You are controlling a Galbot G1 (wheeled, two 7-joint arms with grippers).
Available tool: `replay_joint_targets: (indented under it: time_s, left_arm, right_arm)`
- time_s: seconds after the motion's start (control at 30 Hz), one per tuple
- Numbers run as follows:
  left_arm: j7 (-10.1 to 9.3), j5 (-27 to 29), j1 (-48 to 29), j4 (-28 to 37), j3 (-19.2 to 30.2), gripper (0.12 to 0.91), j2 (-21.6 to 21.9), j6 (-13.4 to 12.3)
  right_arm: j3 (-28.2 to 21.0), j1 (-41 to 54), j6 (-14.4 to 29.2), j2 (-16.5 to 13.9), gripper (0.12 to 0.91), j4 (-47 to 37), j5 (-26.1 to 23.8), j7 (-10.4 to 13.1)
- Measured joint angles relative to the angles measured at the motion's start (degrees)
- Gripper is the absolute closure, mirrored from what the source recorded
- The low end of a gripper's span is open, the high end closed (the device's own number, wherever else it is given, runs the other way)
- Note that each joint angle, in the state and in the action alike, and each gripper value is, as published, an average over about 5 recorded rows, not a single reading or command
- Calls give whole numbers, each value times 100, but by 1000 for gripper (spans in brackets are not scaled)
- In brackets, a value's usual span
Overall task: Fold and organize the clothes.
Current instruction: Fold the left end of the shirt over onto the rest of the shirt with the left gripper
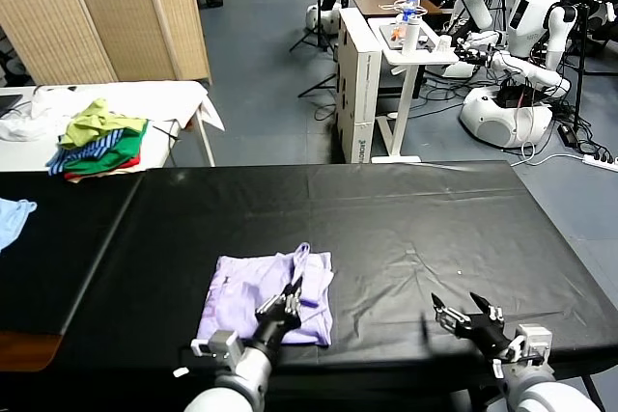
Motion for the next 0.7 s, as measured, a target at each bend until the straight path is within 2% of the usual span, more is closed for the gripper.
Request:
replay_joint_targets:
  time_s: [0.13,0.27,0.43,0.7]
  left_arm:
    - [-11,-178,50,-14,100,357,-124,3]
    - [35,-293,43,-90,122,166,-219,-16]
    - [187,7,-95,-112,-166,125,-15,-166]
    - [213,175,-163,4,-1050,123,891,-390]
  right_arm:
    - [-155,24,44,-147,118,66,0,-131]
    - [-419,74,128,-411,118,222,21,-313]
    - [-1090,312,222,-867,118,485,-41,-582]
    - [-2656,1278,264,-1550,118,598,-417,-885]
